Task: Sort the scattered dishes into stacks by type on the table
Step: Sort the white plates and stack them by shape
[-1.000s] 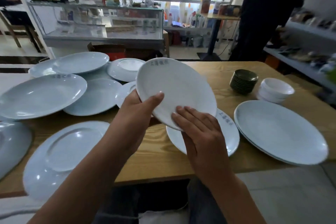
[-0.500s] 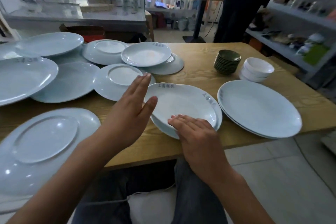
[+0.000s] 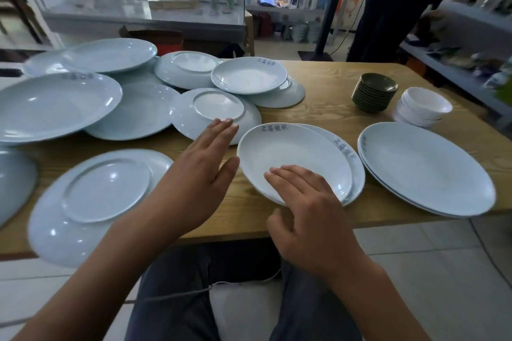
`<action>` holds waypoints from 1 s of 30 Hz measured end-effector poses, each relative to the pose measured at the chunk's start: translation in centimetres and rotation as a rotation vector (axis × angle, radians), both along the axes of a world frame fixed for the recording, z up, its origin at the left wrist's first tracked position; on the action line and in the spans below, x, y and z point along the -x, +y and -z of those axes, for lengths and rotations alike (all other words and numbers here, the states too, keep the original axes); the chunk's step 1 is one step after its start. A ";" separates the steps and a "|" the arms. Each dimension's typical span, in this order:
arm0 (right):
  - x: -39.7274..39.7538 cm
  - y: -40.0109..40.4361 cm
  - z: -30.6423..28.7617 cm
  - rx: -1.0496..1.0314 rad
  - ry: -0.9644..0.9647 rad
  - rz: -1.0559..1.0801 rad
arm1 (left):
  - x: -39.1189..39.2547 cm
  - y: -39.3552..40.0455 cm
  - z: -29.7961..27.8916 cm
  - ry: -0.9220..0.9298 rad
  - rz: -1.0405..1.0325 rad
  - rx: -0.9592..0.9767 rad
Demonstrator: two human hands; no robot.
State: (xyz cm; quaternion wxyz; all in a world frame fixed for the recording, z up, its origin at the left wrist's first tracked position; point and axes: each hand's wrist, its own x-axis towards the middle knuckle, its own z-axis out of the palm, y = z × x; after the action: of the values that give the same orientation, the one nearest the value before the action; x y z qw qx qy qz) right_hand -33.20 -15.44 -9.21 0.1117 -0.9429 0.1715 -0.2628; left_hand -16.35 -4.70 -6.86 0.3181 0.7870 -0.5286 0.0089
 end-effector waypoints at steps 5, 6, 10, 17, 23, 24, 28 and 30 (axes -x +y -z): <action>-3.2 1.0 -0.7 0.024 -0.030 -0.043 | -0.5 3.6 0.2 0.055 -0.109 0.041; -3.9 1.4 -0.7 0.025 -0.034 -0.056 | -0.6 4.5 0.3 0.052 -0.131 0.054; -6.8 3.1 -0.5 0.026 -0.045 -0.102 | -0.7 8.4 0.6 0.060 -0.220 0.030; -11.2 7.1 0.2 0.042 -0.055 -0.227 | -2.1 14.2 2.8 -0.004 -0.377 -0.134; -12.9 9.0 0.7 -0.023 -0.081 -0.278 | -2.0 15.9 4.4 -0.102 -0.397 -0.297; -12.9 9.1 0.7 -0.035 -0.086 -0.278 | -2.0 15.8 4.7 -0.122 -0.402 -0.305; -12.7 9.6 1.2 -0.094 -0.101 -0.278 | -1.7 16.2 5.4 -0.187 -0.432 -0.273; -12.2 9.6 1.2 -0.148 -0.130 -0.266 | -1.4 16.6 5.6 -0.207 -0.429 -0.257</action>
State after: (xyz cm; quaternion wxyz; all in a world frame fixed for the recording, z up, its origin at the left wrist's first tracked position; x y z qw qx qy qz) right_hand -20.97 -5.85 -10.41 0.2254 -0.9276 0.0562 -0.2927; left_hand -14.91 11.85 -12.50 0.1507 0.9098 -0.3764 0.0893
